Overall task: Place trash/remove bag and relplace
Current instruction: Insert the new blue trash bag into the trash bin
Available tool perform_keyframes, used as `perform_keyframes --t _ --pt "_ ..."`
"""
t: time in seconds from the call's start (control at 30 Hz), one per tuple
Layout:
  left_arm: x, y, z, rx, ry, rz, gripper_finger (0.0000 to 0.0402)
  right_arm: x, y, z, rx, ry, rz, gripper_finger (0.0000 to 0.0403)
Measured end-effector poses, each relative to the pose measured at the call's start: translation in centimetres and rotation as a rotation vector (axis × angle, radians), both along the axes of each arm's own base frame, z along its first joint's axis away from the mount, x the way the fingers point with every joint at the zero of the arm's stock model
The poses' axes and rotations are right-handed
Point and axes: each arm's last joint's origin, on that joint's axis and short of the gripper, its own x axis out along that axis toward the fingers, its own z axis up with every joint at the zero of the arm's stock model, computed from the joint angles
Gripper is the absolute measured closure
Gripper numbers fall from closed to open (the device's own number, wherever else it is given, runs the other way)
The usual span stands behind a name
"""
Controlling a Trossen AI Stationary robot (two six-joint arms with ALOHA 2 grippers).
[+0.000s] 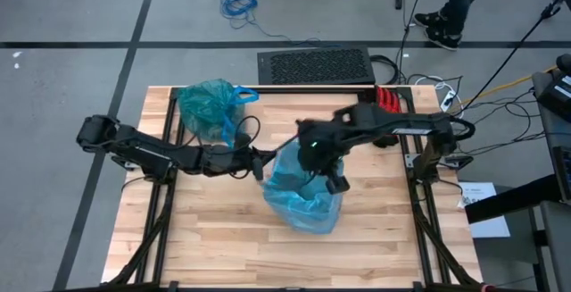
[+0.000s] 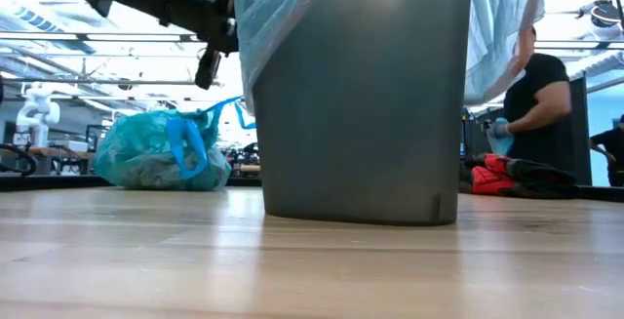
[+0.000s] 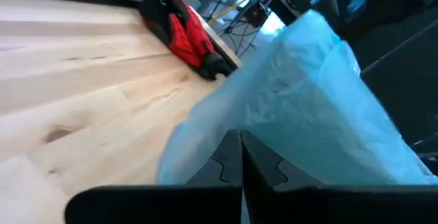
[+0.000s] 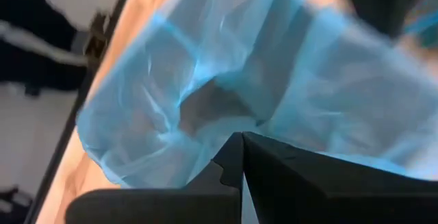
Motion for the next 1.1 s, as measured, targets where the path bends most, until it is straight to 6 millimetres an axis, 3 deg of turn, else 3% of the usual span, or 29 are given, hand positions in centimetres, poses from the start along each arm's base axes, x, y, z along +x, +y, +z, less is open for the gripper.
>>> perform_keyframes --t 0.33,0.7,1.1 --pt "-3.2 0.5 1.0 0.029 0.166 0.049 0.0402 2.9 1.4 -3.9 -0.014 0.13 0.033 0.0403" --pt "-6.0 1.0 4.1 0.055 0.061 0.084 0.0402 6.1 1.6 -8.0 -0.037 0.228 -0.078 0.0403" --pt "-8.0 0.9 4.3 0.08 0.135 0.057 0.0402 6.9 1.8 -10.7 -0.124 0.273 -0.083 0.0403"
